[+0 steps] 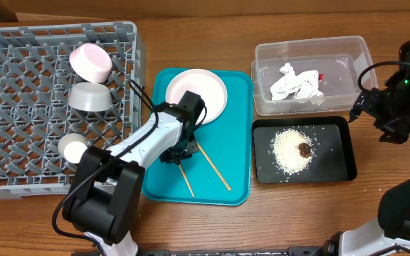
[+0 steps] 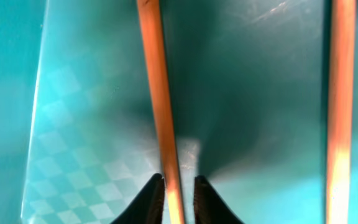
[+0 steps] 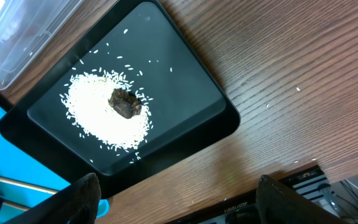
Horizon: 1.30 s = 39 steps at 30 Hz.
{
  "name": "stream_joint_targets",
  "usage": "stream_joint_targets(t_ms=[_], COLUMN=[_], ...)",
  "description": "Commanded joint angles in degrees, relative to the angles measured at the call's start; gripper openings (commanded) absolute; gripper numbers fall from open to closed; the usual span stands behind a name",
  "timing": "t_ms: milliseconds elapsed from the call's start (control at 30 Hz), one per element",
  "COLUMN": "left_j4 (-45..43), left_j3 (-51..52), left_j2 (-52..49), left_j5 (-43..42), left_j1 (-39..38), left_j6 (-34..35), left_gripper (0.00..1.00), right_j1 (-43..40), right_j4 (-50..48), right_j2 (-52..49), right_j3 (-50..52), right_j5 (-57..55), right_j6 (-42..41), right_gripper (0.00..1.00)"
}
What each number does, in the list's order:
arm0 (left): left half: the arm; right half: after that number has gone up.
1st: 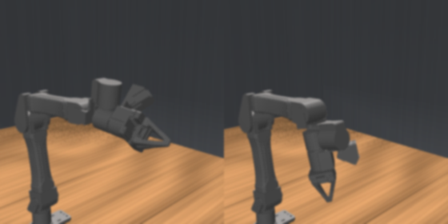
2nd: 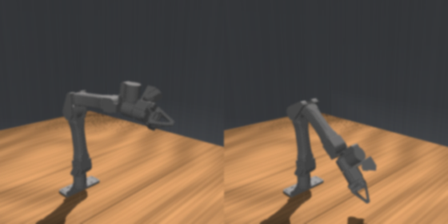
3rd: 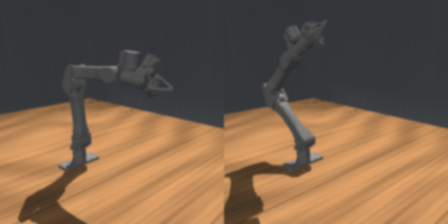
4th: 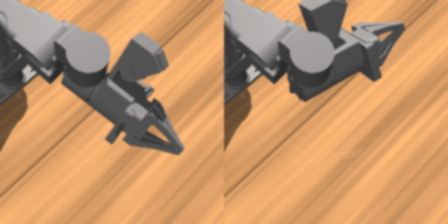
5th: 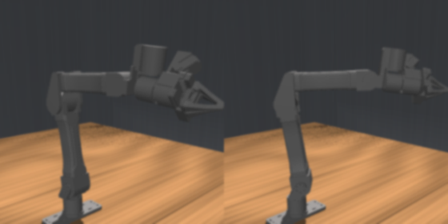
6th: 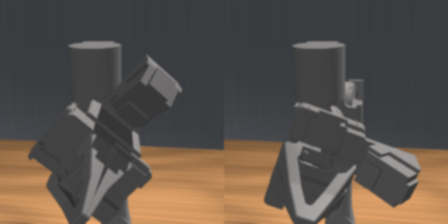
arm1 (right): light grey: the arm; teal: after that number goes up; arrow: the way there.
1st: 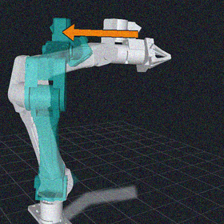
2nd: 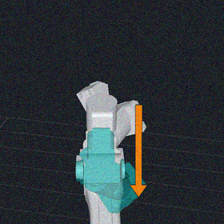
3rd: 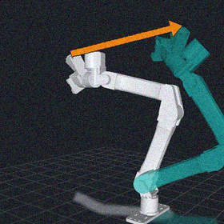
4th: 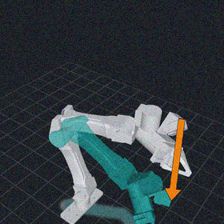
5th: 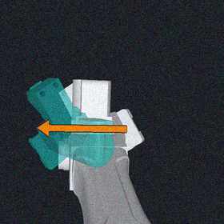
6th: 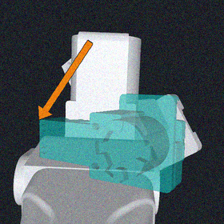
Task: Sort waste into correct bins and load items into the dishwasher
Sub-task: 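Grasp one wooden chopstick with the left gripper and lift it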
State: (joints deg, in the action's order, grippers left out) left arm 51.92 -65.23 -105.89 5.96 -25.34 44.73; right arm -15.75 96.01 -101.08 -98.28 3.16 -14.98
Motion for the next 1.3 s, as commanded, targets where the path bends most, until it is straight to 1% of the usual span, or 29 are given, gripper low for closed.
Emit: stream_joint_targets(t_ms=[0, 200, 267, 300, 400, 533, 800, 1133, 1267], left_j4=[1.09, 1.75, -0.15, -1.6, -3.37, -3.28, -3.26, -4.33, -4.13], left_j3=[0.22, 0.66, 1.14, 1.36, 1.44, 1.49, 1.88, 4.09, 4.46], left_j2=[-0.63, -0.74, -0.74, -0.74, -0.74, -0.74, -0.76, -0.96, -0.96], left_j5=[1.22, 4.72, 4.11, 1.9, -2.45, -2.64, -2.4, -1.4, -0.9], left_j1=[0.35, 0.7, 0.68, 0.68, 0.68, 0.68, 0.7, 0.7, 0.68], left_j6=[0.02, -1.25, -4.0, -6.86, -10.86, -11.34, -11.39, -11.56, -11.72], left_gripper=[0.3, 0.41, 0.4, 0.4, 0.39, 0.38, 0.39, 0.34, 0.22], right_j1=[-0.02, -0.02, -0.02, -0.02, -0.02, -0.02, -0.02, -0.02, -0.02], right_j4=[-0.07, -0.04, -0.28, -0.35, -0.33, -0.28, -0.07, -0.07, -0.07], right_j2=[2.05, 2.05, 2.05, 2.05, 2.05, 2.05, 2.05, 2.05, 2.05], right_j3=[-0.2, -0.2, -0.2, -0.2, -0.2, -0.2, -0.2, -0.2, -0.2], right_j5=[0.11, 0.11, 0.11, 0.11, 0.11, 0.11, 0.11, 0.11, 0.11], right_j6=[0.02, 0.02, 0.0, 0.02, 0.0, 0.02, 0.02, 0.02, 0.02], right_gripper=[0.82, 0.82, 0.82, 0.82, 0.82, 0.82, 0.82, 0.82, 0.82])
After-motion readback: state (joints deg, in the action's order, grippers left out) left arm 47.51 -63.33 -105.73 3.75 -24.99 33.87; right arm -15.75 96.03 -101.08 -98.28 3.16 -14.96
